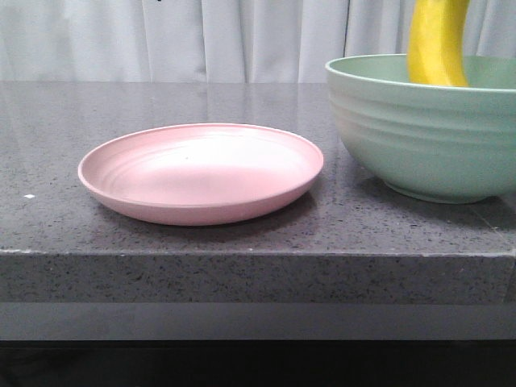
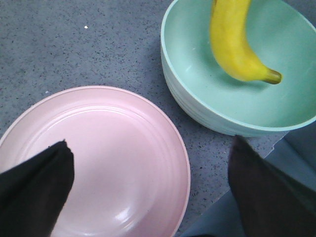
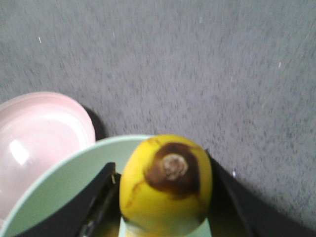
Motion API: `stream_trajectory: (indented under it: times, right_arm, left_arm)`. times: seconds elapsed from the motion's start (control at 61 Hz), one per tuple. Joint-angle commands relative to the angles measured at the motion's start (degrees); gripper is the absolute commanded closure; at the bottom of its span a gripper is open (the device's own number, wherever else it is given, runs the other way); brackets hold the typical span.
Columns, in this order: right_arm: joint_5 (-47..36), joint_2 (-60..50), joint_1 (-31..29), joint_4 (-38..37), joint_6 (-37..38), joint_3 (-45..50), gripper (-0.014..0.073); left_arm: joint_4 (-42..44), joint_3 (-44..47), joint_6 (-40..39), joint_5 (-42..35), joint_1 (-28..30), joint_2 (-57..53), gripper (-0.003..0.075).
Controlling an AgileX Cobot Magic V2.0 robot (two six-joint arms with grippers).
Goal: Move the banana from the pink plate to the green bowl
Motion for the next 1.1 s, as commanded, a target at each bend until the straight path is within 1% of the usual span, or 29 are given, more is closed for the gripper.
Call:
stream_trajectory:
  times: [0.0,0.098,0.246,0.311,0.361,0.492,0.541,0.639,0.705,0.787,0.869,0.885,0.902,0.951,0.967,1.0,1.082]
  right_arm:
    - [-0.2,-1.3,0.0,1.2,-0.5,-2.0,0.0455]
    - [-0.2,-1.1,0.0,1.3,-0.5,-2.0,0.0379]
    - [-0.9,-1.0,0.0,1.3,-0.5,-2.0,0.0203]
    - [-1.1,-1.0,0.0,1.3,-0.5,-2.0,0.0152]
    - [-1.1,-1.0,0.0,1.3,-0.5,-2.0,0.0133]
    - [-0.4,-1.0,0.0,1.2,0.9,-2.2,0.0134]
    - [1.0,-1.0,0.0,0.5,3.3,-3.1,0.0141]
    - [4.9,-1.0,0.0,-2.9,10.9,-6.6,0.0141]
    - [8.8,-1.0,0.0,-5.6,16.1,-10.0,0.0174]
    - [13.2,-1.0,0.0,-8.3,21.7,-14.0,0.0292]
    - [17.4,-1.0,0.0,-10.1,25.9,-17.3,0.0456]
    - [18.3,-1.0,0.0,-10.4,26.5,-17.9,0.0507]
    - [18.8,-1.0,0.0,-10.6,27.5,-18.3,0.0540]
    - [20.4,-1.1,0.0,-11.2,29.4,-19.1,0.0664]
    - [20.8,-1.1,0.0,-11.4,29.9,-19.2,0.0667]
    - [21.5,-1.2,0.0,-12.0,30.9,-19.2,0.0648]
    - [22.9,-1.6,0.2,-15.3,33.5,-19.1,0.0652]
  left_arm:
    - [-0.4,-1.8,0.1,-3.5,-0.5,-1.6,0.0101]
    - [-0.4,-1.8,0.1,-3.5,-0.5,-1.6,0.0101]
    - [-0.3,-1.8,0.1,-3.5,-0.5,-1.6,0.0101]
    - [-0.3,-1.8,0.1,-3.5,-0.5,-1.6,0.0101]
    - [-0.3,-1.8,0.1,-3.5,-0.5,-1.6,0.0101]
    - [0.0,-1.8,0.1,-3.6,-0.5,-1.6,0.0101]
    - [0.1,-1.8,0.1,-3.8,-0.4,-1.6,0.0101]
    - [0.1,-1.8,0.0,-4.7,0.3,-1.6,0.0102]
    - [0.1,-1.8,-0.1,-5.4,1.4,-1.6,0.0105]
    - [0.1,-1.8,-0.1,-5.9,3.5,-1.6,0.0155]
    - [0.1,-1.8,-0.1,-5.9,6.8,-1.6,0.0257]
    - [0.1,-1.8,-0.1,-5.9,7.7,-1.6,0.0278]
    - [0.1,-1.8,-0.1,-5.9,8.4,-1.6,0.0311]
    - [0.1,-1.8,-0.1,-5.9,10.7,-1.6,0.0381]
    - [0.1,-1.8,-0.1,-5.9,11.8,-1.6,0.0417]
    - [0.2,-1.8,-0.1,-5.9,13.2,-1.6,0.0465]
    - [0.3,-1.8,-0.1,-5.9,17.2,-1.6,0.0609]
